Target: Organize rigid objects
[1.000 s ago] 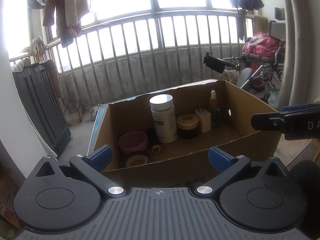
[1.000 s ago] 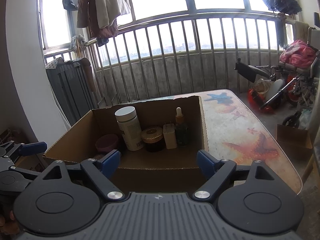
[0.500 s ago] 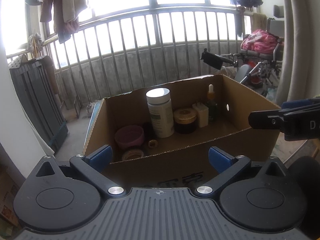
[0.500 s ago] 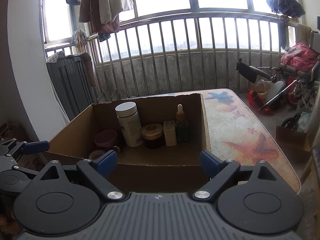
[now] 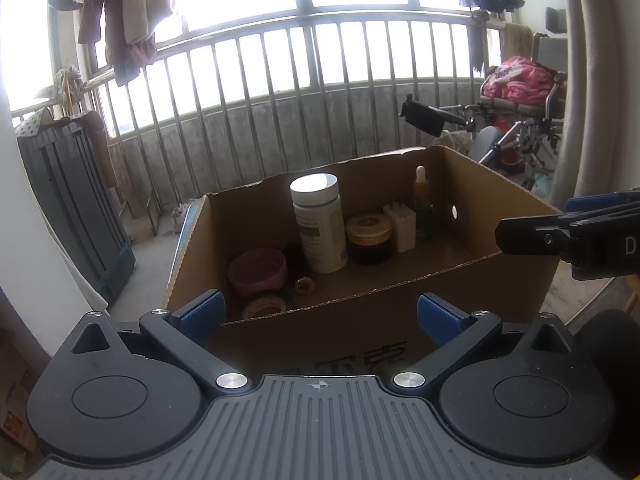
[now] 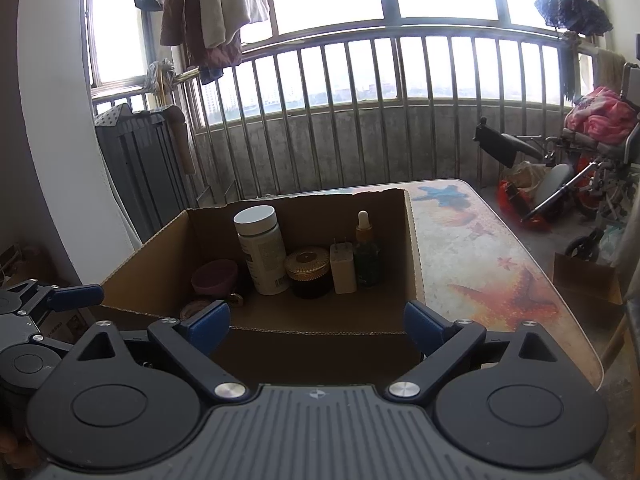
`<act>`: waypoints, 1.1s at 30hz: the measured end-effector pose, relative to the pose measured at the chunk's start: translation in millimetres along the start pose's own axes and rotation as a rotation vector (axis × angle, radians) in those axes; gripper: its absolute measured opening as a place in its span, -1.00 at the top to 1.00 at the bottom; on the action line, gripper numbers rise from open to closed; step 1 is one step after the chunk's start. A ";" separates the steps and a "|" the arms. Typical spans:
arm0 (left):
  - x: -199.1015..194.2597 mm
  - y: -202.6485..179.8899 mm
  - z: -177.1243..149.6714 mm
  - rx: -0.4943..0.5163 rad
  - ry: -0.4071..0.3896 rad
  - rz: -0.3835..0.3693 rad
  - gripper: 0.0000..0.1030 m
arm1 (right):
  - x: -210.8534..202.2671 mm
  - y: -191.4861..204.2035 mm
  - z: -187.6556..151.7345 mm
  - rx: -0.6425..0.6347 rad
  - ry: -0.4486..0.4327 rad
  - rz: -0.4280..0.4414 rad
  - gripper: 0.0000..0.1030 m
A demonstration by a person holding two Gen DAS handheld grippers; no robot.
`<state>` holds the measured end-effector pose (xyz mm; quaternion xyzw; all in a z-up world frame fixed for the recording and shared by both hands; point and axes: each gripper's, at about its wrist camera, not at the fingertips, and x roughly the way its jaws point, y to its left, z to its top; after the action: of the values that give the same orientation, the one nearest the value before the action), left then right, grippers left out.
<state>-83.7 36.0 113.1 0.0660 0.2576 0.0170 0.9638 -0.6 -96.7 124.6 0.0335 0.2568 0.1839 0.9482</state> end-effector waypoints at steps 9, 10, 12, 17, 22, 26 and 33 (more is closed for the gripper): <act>2.4 0.9 -1.5 -0.003 0.010 0.001 -1.00 | -5.7 1.6 3.3 -0.007 -0.014 0.023 -0.89; 2.4 0.9 -1.5 -0.002 0.009 0.001 -1.00 | -6.1 2.0 3.6 -0.009 -0.015 0.023 -0.89; 2.6 0.7 -1.8 0.000 0.009 0.001 -1.00 | -6.4 2.2 3.9 -0.009 -0.017 0.023 -0.89; 3.3 1.3 -1.8 -0.006 0.011 0.004 -1.00 | -5.6 2.6 2.8 -0.013 -0.014 0.021 -0.90; 4.3 2.8 -2.8 -0.009 0.018 -0.002 -1.00 | -0.9 3.6 0.1 -0.023 0.007 0.010 -0.91; 4.5 2.5 -3.9 -0.004 0.018 -0.002 -1.00 | -0.5 5.5 -0.5 -0.028 0.008 0.018 -0.91; 5.6 3.8 -4.7 -0.004 0.016 -0.007 -1.00 | 1.1 7.3 -1.5 -0.037 0.019 0.016 -0.92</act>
<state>-81.2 40.7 106.8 0.0629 0.2655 0.0148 0.9620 -2.9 -89.6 123.9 0.0163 0.2621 0.1967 0.9446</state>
